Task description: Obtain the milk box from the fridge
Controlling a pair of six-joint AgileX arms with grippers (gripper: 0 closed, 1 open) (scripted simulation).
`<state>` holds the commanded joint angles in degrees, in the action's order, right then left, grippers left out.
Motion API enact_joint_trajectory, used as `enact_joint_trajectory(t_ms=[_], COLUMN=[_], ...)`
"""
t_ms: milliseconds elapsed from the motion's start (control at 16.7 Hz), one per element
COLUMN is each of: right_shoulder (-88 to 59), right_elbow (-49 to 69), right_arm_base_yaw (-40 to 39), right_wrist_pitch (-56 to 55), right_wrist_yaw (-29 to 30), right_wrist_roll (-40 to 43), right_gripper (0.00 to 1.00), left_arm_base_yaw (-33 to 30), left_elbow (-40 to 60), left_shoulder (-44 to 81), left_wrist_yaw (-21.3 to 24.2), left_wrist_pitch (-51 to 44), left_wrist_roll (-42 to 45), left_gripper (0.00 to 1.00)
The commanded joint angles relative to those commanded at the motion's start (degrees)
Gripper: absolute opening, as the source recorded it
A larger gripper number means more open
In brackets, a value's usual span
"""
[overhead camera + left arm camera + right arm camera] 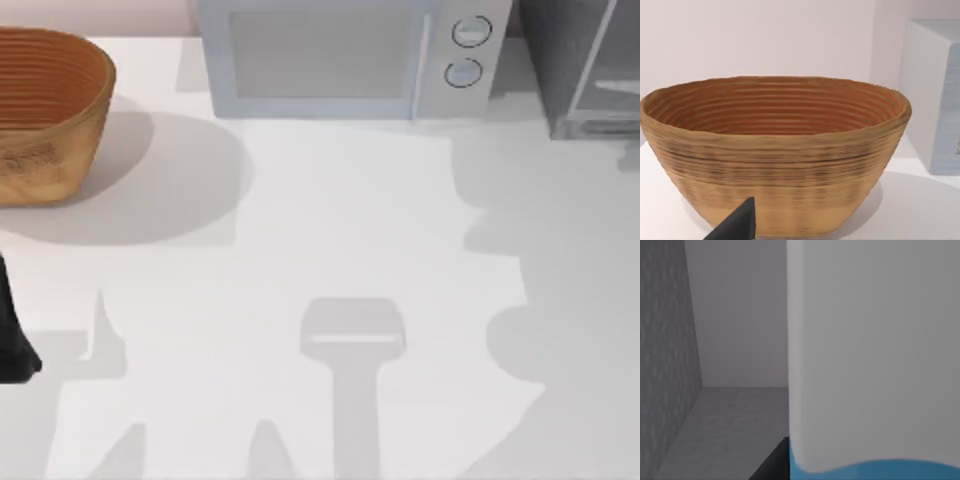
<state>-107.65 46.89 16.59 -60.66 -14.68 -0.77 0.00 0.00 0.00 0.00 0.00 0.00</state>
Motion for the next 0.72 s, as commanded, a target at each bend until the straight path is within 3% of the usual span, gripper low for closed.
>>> enact_joint_trajectory(t_ms=[360,720], right_shoulder=[4.88,29.94], right_elbow=[-2.18,-12.62], right_arm_base_yaw=[-1.32,-4.89], right_wrist_pitch=[3.33,16.82], right_wrist_yaw=[0.92,4.36], right_wrist_roll=[0.13,0.5], right_gripper=[0.0,0.0], left_arm_base_yaw=[0.0,0.0], left_elbow=[0.0,0.0], left_shoulder=[0.0,0.0], left_wrist_yaw=[0.0,0.0], left_wrist_pitch=[0.0,0.0], left_wrist_roll=[0.0,0.0], left_gripper=[1.0,1.0])
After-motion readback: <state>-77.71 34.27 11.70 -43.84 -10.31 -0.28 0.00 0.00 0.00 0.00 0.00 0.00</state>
